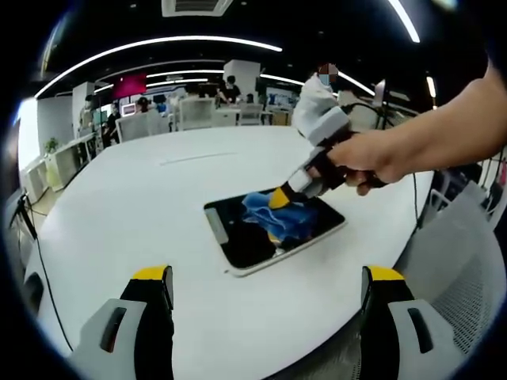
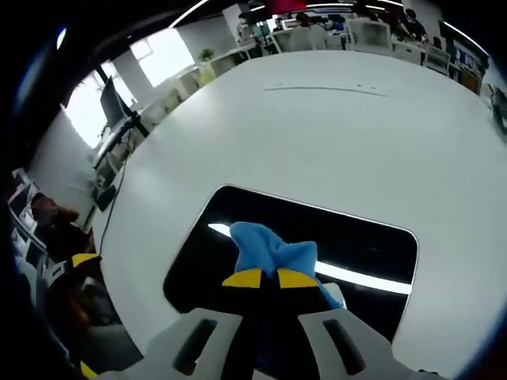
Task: Wipe the mirror surface with the cleaning cloth until all visible marks leave the cleaned area.
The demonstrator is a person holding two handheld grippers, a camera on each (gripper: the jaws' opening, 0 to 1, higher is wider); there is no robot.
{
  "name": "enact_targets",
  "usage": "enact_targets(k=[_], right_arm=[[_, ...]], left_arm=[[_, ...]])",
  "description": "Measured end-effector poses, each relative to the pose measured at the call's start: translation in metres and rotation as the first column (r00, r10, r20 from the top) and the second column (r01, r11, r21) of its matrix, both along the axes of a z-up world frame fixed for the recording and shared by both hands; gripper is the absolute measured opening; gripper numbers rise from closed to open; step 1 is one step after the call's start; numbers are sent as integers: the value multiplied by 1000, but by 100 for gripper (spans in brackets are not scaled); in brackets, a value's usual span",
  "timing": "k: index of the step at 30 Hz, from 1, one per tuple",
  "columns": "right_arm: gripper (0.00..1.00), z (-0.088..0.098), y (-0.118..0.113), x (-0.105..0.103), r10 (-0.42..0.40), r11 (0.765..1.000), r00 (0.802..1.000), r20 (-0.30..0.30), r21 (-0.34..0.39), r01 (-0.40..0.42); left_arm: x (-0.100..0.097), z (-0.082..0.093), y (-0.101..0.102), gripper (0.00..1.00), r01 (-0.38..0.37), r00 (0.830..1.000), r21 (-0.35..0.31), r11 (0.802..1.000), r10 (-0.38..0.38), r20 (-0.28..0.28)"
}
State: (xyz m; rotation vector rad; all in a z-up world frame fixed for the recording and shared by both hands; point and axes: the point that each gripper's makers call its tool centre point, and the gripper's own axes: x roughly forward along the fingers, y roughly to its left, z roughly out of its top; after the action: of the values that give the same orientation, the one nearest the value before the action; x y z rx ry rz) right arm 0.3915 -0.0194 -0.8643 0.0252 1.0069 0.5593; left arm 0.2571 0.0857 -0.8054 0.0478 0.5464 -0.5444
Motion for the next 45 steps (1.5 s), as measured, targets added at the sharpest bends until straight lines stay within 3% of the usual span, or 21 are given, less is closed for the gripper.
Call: enact_targets(k=[10, 24, 45], right_arm=[[0, 0, -17, -1, -26, 1000, 1000, 4, -2, 26], [0, -1, -62, -5, -68, 997, 998, 3, -35, 68], [0, -1, -88, -4, -52, 996, 999, 16, -76, 53]], left_arm=[[0, 0, -1, 99, 0, 1000, 0, 1000, 0, -2], [1, 2, 1, 99, -15, 1000, 0, 1000, 15, 5], [1, 2, 3, 99, -15, 1000, 15, 1000, 15, 3]])
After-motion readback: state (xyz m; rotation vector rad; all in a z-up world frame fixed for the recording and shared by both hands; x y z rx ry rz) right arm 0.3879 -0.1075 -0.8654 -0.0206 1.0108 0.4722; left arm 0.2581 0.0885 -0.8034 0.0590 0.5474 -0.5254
